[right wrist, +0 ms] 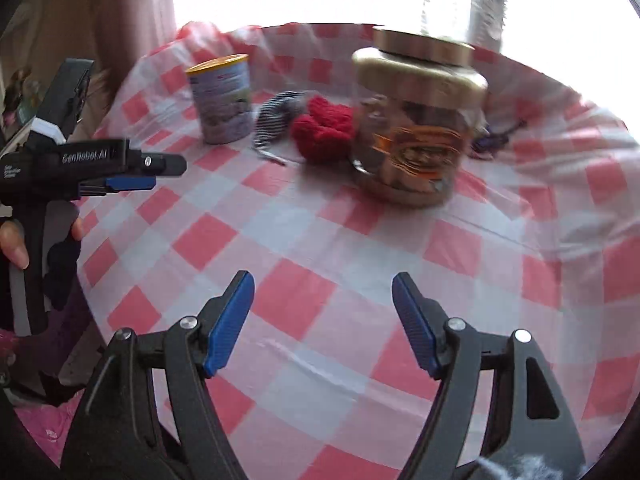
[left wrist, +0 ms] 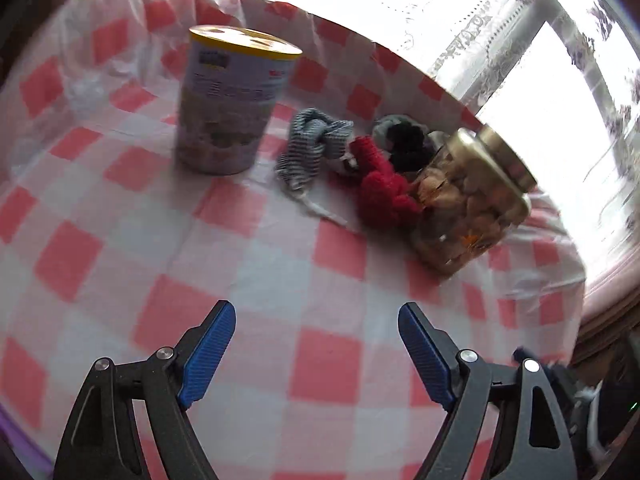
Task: Organize soft objects
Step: 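Move both open tools back over the table toward the red toy, then grasp the red fuzzy toy with the left tool while the right tool grasps the beige pouch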
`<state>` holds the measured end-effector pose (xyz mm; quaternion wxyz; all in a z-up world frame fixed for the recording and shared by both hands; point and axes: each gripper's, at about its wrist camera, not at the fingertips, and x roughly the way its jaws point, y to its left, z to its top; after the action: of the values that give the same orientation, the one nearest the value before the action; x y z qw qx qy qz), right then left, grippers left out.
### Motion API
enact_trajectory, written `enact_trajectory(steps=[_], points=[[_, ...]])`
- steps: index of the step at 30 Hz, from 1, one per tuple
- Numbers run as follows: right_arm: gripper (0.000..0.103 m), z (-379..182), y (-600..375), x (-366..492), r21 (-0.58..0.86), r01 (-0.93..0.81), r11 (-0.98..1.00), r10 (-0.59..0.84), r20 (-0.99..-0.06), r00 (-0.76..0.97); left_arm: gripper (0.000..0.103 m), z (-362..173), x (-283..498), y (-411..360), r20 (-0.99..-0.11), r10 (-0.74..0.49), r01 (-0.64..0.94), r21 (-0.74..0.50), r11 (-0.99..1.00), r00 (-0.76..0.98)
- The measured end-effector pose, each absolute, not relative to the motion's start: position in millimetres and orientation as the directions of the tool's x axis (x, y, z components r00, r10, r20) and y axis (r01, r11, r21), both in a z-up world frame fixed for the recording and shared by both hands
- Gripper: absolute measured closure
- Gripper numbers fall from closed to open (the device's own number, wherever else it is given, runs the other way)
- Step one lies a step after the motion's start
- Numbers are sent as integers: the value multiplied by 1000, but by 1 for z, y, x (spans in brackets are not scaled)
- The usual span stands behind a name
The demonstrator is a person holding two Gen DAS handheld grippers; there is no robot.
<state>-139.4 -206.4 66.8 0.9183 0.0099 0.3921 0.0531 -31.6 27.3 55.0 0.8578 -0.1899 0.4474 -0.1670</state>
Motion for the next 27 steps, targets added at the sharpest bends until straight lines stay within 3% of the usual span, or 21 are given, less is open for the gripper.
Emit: enact_trajectory(steps=[6, 11, 13, 16, 17, 19, 23, 27], points=[[28, 65, -262, -138, 90, 12, 996, 56, -706, 706, 19, 42, 53, -17, -587, -579, 72, -664, 744, 566], [28, 73, -303, -123, 123, 74, 990, 29, -677, 736, 22, 23, 92, -35, -611, -554, 29, -657, 753, 566], [28, 76, -320, -114, 148, 100, 984, 24, -663, 748, 31, 13, 107, -37, -597, -588, 13, -696, 718, 545], [28, 81, -347, -94, 184, 143, 972, 5, -631, 776, 56, 1, 121, -46, -594, -636, 39, -715, 698, 493], [28, 83, -358, -85, 194, 162, 968, -9, -617, 787, 64, -2, 122, -51, -605, -640, 59, -703, 709, 475], [28, 85, -386, -66, 224, 210, 952, -38, -595, 803, 70, 0, 116, -52, -610, -627, 114, -667, 736, 484], [28, 85, -431, -12, 229, 262, 937, -76, -602, 795, 71, 20, 73, -26, -620, -540, 132, -579, 805, 569], [28, 94, -435, 51, 191, 159, 969, -8, -617, 787, 71, 31, 16, -10, -678, -415, 178, -393, 902, 607]])
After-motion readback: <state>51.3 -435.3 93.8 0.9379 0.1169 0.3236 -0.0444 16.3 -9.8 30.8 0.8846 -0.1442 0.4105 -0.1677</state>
